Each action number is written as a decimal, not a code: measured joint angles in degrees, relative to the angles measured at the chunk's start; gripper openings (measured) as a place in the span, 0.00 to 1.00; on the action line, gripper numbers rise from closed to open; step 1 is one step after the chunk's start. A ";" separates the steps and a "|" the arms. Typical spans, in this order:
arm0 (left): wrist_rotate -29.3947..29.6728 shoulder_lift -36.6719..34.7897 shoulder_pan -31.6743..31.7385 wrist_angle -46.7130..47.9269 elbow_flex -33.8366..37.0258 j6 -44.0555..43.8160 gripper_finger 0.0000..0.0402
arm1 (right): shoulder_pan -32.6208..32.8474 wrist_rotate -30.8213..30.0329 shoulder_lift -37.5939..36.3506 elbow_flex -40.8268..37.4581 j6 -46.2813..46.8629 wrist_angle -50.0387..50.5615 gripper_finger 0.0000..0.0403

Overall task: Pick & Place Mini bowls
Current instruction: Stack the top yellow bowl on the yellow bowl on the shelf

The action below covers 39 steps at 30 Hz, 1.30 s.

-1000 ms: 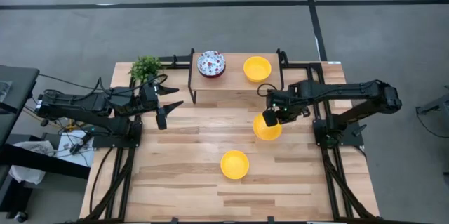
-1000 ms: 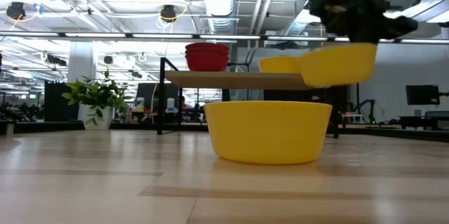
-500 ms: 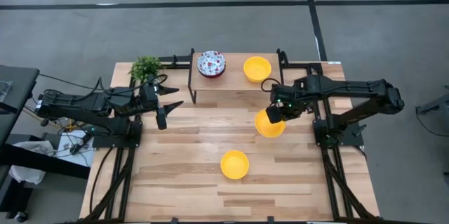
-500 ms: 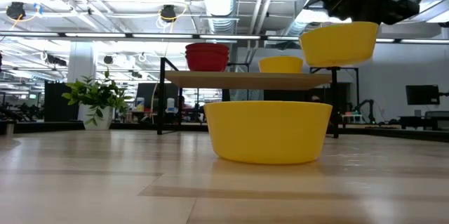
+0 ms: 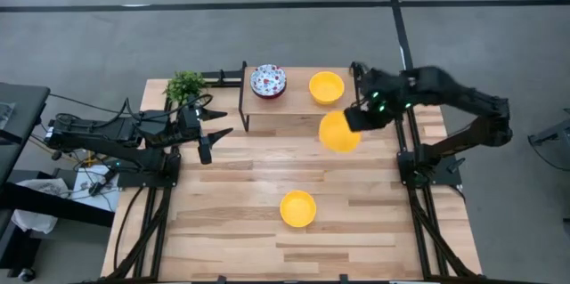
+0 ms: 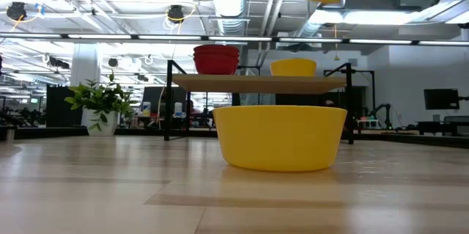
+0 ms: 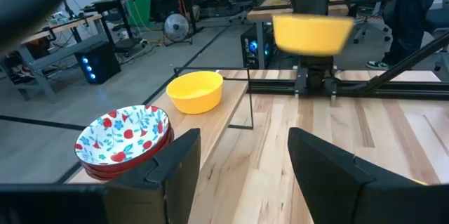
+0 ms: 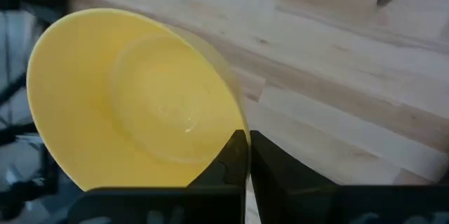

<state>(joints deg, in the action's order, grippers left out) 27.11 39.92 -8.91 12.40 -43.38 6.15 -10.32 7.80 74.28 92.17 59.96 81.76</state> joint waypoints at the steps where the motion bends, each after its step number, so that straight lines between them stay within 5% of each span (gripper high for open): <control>1: 0.00 0.00 0.00 0.00 0.00 0.00 0.53 | -0.62 -0.28 0.00 2.06 0.00 1.56 0.00; 12: 0.00 0.00 -0.01 -0.02 0.00 -0.02 0.53 | -9.06 -1.62 5.40 19.10 -5.75 8.18 0.00; 20: 0.00 0.00 -0.02 -0.02 0.00 -0.68 0.53 | -19.28 6.24 14.94 27.11 -15.54 8.25 0.00; 39: 0.00 0.00 0.00 -0.02 0.00 -0.90 0.53 | -34.86 8.82 23.96 30.41 -23.40 8.27 0.00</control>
<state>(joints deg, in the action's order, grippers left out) 27.11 39.92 -8.91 12.38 -43.38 5.26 -45.18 16.62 98.24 122.58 36.56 90.03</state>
